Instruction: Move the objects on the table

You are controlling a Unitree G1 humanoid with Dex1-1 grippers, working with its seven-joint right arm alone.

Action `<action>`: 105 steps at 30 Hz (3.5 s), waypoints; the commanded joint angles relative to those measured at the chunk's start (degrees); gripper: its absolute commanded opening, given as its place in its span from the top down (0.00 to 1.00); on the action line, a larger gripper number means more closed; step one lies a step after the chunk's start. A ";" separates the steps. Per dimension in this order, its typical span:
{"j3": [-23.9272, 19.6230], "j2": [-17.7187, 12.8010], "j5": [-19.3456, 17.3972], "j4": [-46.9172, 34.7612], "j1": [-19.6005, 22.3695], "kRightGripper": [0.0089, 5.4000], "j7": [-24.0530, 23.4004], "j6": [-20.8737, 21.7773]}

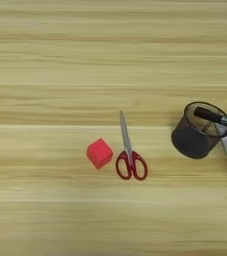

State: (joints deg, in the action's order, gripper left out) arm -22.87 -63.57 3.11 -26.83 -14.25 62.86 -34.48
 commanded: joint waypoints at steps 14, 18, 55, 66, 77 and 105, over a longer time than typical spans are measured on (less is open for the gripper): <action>-0.62 -5.55 1.89 -0.64 5.46 0.85 0.10 1.36; -1.24 -5.73 2.26 -0.95 5.04 0.85 0.73 1.57; -1.38 -7.18 5.48 0.37 6.57 0.68 4.57 5.34; -1.81 -7.10 5.49 0.28 6.50 0.45 4.75 5.49; -2.17 -6.91 5.58 0.00 6.05 0.25 4.85 5.60; -3.92 -3.09 3.49 -4.55 6.13 0.00 3.30 2.07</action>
State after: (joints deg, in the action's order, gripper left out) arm -23.93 -66.15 7.53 -29.64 -11.14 69.17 -32.01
